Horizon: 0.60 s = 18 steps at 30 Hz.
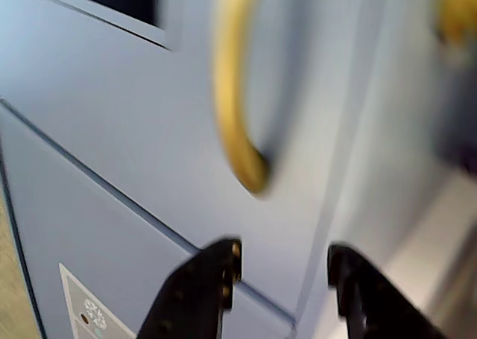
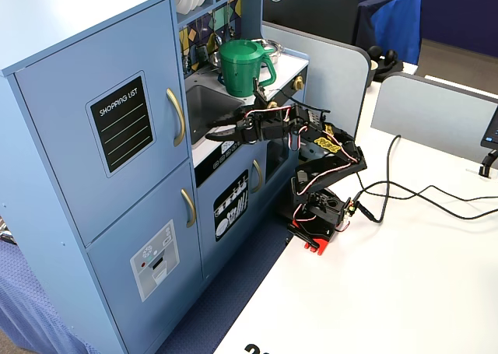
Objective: Open the left cabinet door
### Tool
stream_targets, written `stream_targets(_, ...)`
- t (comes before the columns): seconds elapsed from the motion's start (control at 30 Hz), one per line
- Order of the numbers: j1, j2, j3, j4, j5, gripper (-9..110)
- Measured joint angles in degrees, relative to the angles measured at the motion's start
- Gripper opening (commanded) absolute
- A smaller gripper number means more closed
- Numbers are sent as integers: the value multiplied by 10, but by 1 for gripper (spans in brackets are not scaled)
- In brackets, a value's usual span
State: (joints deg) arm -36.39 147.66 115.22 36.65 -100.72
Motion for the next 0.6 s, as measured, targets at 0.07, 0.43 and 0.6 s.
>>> stream_targets(0.07,-17,-10,0,-47,-26,7)
stream_targets(0.43,-51,-26,35,-210,-59,7)
stream_targets(0.6,-49,-26,55,-236,-49,10)
